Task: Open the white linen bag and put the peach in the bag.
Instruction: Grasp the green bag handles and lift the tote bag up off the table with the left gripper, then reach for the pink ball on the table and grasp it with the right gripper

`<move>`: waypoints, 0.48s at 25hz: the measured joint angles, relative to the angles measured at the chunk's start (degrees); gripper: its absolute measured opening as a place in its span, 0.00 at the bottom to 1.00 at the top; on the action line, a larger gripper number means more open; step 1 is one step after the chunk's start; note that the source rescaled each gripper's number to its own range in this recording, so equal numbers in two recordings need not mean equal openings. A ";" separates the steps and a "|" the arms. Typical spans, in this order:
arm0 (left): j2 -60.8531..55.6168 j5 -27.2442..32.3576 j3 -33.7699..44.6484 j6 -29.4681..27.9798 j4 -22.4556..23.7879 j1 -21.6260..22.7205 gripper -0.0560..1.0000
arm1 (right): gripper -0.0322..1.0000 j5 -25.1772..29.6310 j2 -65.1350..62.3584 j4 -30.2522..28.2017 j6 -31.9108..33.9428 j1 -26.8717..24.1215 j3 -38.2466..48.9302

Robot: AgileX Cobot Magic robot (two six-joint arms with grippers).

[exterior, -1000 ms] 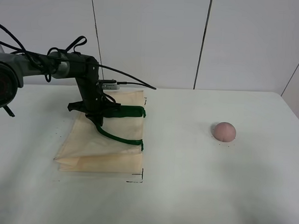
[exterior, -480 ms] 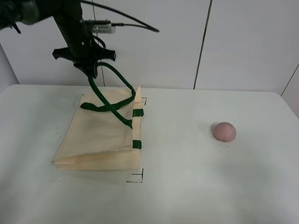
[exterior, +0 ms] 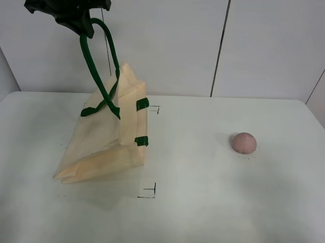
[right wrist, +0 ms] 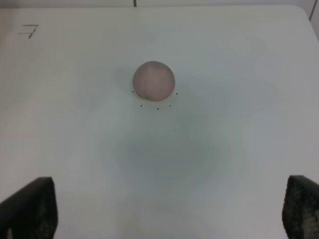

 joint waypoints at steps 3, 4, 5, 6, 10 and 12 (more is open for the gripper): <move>-0.55 0.00 0.00 0.18 -0.07 0.00 0.05 | 1.00 -0.06 0.99 0.00 0.00 0.00 0.00; -0.55 0.00 0.00 0.18 -0.07 0.00 0.05 | 1.00 -0.12 2.53 0.00 0.00 0.00 -0.12; -0.55 0.13 0.00 0.18 -0.17 0.00 0.05 | 1.00 -0.75 4.89 0.00 0.00 0.00 -0.46; -0.55 0.13 0.00 0.18 -0.15 0.00 0.05 | 1.00 -1.63 7.39 0.00 0.00 0.00 -0.95; -0.67 0.13 0.00 0.24 -0.15 0.00 0.05 | 1.00 -7.43 22.42 0.00 0.00 0.00 -3.91; -0.73 0.13 0.00 0.24 -0.20 0.00 0.05 | 1.00 -11.44 31.69 0.00 0.00 0.00 -5.42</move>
